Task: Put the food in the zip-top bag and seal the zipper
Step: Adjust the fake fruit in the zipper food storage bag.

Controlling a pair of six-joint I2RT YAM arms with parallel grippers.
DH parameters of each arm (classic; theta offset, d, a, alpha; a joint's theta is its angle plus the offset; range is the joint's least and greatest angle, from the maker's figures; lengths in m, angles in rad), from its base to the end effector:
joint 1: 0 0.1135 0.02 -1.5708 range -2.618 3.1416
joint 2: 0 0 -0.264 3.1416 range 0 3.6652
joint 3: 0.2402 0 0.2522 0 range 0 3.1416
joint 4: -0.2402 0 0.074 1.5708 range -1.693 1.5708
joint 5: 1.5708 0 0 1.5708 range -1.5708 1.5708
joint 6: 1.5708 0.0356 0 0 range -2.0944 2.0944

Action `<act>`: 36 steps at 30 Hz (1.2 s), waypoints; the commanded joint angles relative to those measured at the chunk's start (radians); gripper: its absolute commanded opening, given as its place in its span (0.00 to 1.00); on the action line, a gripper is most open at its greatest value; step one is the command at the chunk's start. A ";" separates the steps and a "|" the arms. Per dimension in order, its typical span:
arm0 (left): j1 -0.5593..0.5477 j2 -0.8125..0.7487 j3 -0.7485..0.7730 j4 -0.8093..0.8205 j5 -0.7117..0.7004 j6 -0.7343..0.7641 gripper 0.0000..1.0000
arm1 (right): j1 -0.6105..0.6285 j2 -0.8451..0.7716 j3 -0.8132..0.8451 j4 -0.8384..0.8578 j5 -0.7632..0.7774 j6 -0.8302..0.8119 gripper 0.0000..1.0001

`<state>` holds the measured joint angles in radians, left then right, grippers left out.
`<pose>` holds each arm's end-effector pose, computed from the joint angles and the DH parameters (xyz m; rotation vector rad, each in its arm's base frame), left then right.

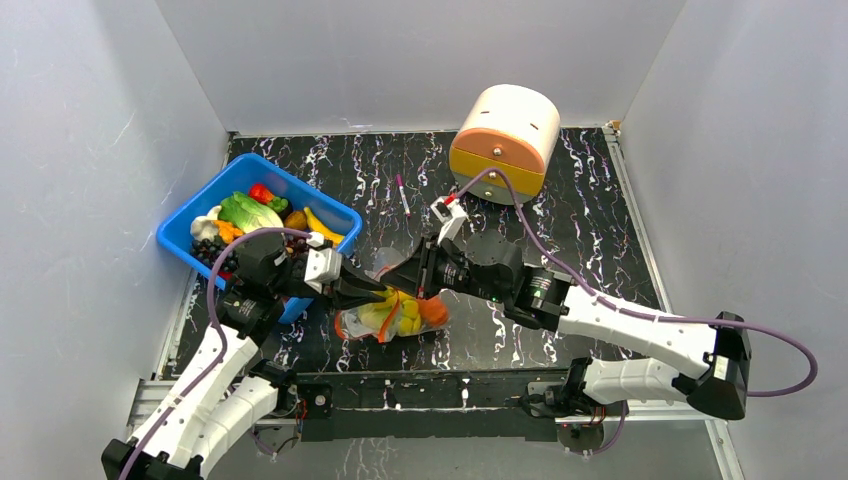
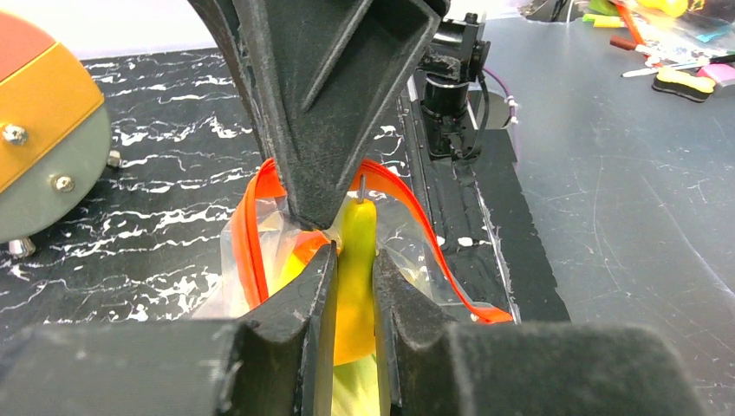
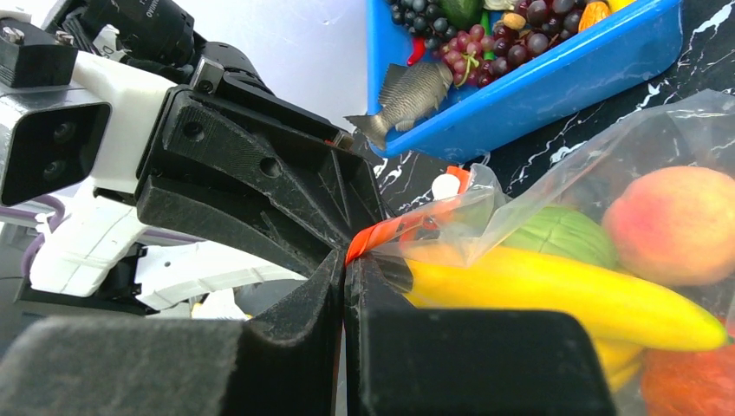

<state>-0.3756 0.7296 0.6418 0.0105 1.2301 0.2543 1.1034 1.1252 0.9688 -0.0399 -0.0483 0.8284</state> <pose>0.1348 -0.0892 0.3211 1.3340 1.0716 -1.0902 0.1179 0.2373 0.3515 -0.3144 1.9818 1.3819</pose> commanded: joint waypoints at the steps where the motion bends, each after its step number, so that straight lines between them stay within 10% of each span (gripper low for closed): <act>1: -0.002 0.014 0.009 -0.090 -0.066 0.057 0.00 | 0.000 -0.010 0.107 0.159 -0.057 -0.020 0.00; 29: -0.003 0.121 0.023 -0.274 -0.267 0.081 0.01 | 0.000 0.019 0.207 0.004 0.008 -0.082 0.00; 36: -0.005 0.105 0.047 -0.206 -0.296 -0.031 0.45 | 0.000 0.059 0.242 -0.058 0.045 -0.142 0.00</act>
<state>-0.3832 0.8440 0.6746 -0.1665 1.0309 0.2752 1.0927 1.2152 1.1007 -0.2401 -0.0021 0.7200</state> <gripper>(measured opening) 0.381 0.009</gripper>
